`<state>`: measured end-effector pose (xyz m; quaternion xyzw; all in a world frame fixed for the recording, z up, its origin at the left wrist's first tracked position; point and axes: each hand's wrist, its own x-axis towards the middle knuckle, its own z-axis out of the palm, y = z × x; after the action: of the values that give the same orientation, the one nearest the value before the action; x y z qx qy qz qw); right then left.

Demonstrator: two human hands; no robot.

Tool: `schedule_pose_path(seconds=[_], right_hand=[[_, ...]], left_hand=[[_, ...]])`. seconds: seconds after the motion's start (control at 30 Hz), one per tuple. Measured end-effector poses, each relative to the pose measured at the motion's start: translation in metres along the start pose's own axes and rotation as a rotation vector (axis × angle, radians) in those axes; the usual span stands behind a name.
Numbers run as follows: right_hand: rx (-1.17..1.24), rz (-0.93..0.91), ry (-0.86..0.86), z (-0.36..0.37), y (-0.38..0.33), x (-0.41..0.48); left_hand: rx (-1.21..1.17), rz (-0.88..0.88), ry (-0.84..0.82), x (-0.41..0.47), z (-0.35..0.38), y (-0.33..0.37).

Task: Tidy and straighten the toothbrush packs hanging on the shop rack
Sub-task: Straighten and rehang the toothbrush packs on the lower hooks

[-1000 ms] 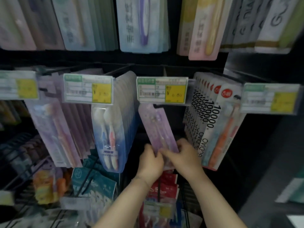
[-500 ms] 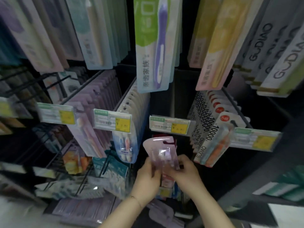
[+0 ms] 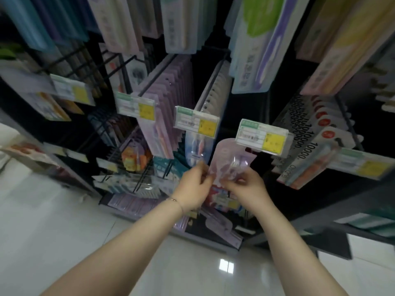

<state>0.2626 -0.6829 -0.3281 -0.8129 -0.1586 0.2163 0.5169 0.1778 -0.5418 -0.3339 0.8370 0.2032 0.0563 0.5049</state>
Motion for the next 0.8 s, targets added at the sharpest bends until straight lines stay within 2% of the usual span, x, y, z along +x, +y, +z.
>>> schedule_pose_path(seconds=[0.23,0.37,0.53,0.8], right_hand=[[-0.093,0.0,-0.054,0.027,-0.015,-0.015],[-0.051,0.07,-0.089,0.054,-0.03,-0.034],[-0.082,0.044,-0.142,0.095,-0.051,-0.051],[-0.135,0.054,-0.192,0.158,-0.086,-0.055]], left_hand=[[-0.001,0.019,-0.126,-0.025,-0.052,-0.007],[0.11,0.018,-0.208,-0.039,-0.086,-0.017],[0.211,0.011,-0.293,-0.054,-0.127,-0.031],[0.244,-0.03,-0.288,-0.062,-0.199,-0.062]])
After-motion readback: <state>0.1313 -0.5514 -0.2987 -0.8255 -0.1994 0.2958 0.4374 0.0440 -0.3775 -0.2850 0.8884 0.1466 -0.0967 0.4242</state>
